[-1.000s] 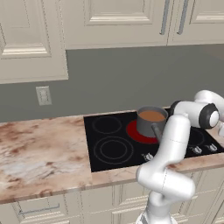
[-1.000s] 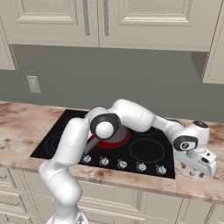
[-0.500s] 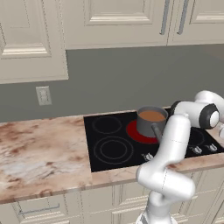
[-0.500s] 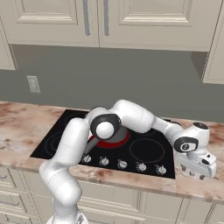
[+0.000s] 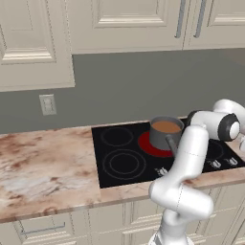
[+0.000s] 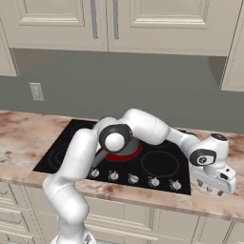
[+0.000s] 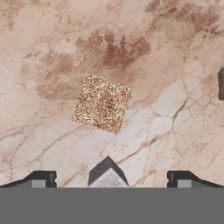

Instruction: Pick up the sugar cube(s) and place them in the saucepan with hot chocolate.

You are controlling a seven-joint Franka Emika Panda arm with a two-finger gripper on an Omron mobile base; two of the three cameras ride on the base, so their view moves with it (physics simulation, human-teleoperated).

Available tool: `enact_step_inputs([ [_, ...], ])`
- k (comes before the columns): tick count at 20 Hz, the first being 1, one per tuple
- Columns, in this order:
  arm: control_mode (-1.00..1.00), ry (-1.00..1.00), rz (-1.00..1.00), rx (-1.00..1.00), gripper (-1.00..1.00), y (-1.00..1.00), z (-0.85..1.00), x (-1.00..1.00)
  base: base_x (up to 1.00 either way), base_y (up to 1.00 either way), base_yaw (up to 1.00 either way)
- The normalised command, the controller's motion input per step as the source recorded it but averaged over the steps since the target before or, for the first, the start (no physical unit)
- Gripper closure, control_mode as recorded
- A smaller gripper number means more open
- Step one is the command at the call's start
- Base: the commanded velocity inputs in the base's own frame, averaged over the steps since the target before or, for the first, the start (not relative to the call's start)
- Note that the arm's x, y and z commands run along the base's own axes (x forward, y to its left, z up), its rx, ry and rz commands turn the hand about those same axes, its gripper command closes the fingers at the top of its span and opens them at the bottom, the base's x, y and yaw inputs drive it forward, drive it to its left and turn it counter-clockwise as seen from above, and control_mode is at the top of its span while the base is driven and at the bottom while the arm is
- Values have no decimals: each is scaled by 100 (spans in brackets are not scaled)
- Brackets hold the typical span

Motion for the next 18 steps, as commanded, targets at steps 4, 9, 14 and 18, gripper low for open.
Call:
enact_step_inputs([
  [4, -100, 3, 0, 2, -100, 0, -35, 0, 0, 0, 0],
  [9, -100, 9, 0, 0, 100, 5, -22, 0, 0, 0, 0],
  [14, -100, 13, 0, 0, 100, 0, -13, 0, 0, 0, 0],
  [18, -100, 13, 0, 0, 100, 0, -12, 0, 0, 0, 0],
])
